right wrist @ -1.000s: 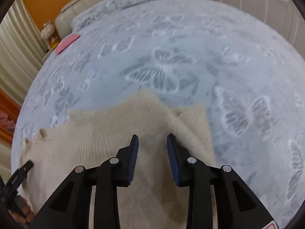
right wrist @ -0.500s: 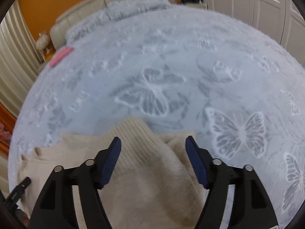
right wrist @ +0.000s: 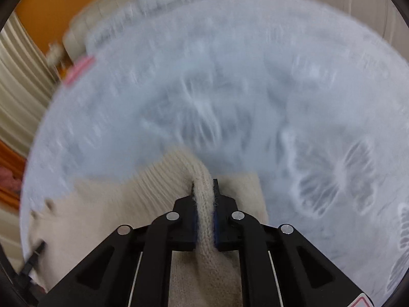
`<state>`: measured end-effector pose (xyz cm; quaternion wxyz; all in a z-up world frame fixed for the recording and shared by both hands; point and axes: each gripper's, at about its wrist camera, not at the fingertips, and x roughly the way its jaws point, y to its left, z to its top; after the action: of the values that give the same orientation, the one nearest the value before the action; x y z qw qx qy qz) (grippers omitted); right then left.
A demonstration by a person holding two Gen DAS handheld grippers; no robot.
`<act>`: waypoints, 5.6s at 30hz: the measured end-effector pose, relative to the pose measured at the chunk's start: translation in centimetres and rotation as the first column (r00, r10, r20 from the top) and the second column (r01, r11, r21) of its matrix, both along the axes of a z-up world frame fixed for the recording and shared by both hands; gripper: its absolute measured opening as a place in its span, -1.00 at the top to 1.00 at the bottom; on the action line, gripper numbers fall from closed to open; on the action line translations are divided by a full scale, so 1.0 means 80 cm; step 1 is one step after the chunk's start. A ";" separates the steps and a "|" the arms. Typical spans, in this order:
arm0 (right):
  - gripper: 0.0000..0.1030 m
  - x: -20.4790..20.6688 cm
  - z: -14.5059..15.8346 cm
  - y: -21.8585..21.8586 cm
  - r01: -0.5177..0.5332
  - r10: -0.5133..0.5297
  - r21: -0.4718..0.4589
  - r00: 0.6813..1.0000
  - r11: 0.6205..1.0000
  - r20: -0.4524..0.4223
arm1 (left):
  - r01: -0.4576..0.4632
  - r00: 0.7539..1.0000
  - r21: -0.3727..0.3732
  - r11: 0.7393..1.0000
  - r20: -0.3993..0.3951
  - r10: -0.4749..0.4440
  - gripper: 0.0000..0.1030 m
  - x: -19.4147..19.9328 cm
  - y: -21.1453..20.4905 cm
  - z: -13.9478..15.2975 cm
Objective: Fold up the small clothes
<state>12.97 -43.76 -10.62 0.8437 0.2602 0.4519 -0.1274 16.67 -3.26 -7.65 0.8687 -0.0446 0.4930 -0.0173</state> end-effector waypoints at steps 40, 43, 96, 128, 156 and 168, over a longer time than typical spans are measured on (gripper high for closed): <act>0.37 -0.064 0.039 0.166 -0.248 0.228 0.281 0.968 0.927 0.105 | -0.158 0.987 -0.528 0.835 -0.081 0.136 0.60 -0.123 0.094 0.153; 0.37 -0.077 0.057 0.131 -0.202 0.148 0.328 0.972 0.923 0.180 | 0.029 0.999 -0.539 0.842 0.027 -0.017 0.60 -0.128 0.011 0.206; -0.54 -0.114 0.015 -0.034 -0.204 0.212 0.386 0.977 0.900 0.023 | 0.010 0.962 -0.632 0.775 -0.205 -0.179 -0.85 -0.102 -0.114 0.015; -0.25 -0.056 0.092 0.137 -0.756 0.753 -0.019 0.650 0.655 0.101 | 0.089 0.995 -0.490 0.867 0.012 -0.096 -0.58 -0.056 -0.015 0.053; -0.90 -0.036 0.102 0.063 -0.475 0.431 0.184 0.872 0.861 0.233 | 0.019 0.990 -0.504 0.864 -0.110 -0.086 -0.82 -0.021 -0.013 -0.016; 0.51 -0.001 0.143 0.162 -0.474 0.431 0.078 0.848 0.877 0.310 | 0.155 0.987 -0.488 0.859 0.046 -0.152 -0.06 -0.028 -0.002 0.017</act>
<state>12.91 -30.83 0.80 0.8834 0.2249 0.3833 0.1486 14.43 -3.43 -6.29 0.8262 -0.2238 0.4720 -0.2110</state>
